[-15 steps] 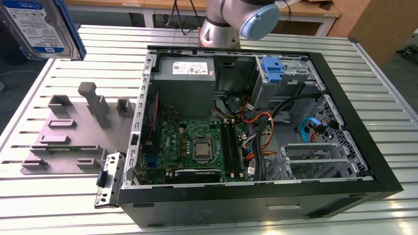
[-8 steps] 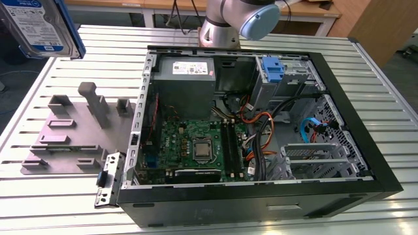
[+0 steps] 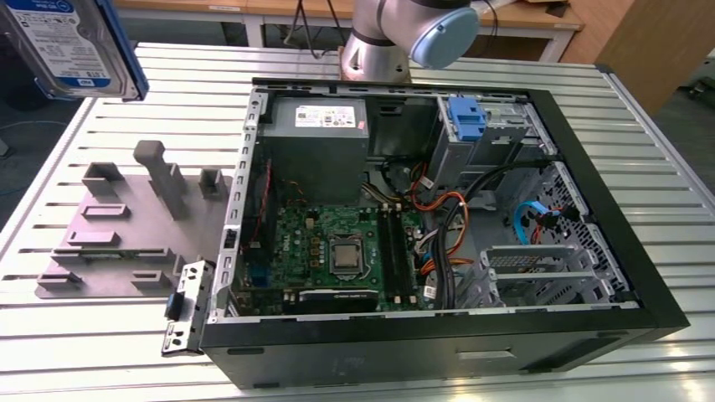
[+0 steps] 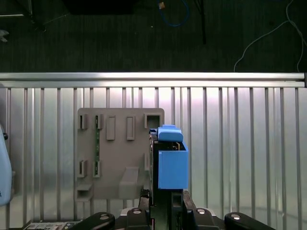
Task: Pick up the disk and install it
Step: 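Pick up the disk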
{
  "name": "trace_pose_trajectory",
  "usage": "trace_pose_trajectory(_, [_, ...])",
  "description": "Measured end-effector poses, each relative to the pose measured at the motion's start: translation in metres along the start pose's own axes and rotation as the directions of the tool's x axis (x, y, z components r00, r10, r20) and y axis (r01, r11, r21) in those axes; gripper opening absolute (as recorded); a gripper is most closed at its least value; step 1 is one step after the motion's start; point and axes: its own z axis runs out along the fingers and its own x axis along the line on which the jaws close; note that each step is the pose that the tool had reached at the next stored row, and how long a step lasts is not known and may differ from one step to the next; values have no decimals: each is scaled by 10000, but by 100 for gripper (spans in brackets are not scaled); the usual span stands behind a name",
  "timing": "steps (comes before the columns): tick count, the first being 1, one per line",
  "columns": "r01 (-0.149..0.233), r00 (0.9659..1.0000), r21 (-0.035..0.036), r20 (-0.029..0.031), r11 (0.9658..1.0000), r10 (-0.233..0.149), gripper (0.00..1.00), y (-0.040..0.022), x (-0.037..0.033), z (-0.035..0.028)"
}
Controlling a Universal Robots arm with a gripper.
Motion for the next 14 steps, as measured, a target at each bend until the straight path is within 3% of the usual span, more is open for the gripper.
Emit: trace_pose_trajectory(14, [0, 10000, 0, 0, 10000, 0, 35, -160, -4, 0])
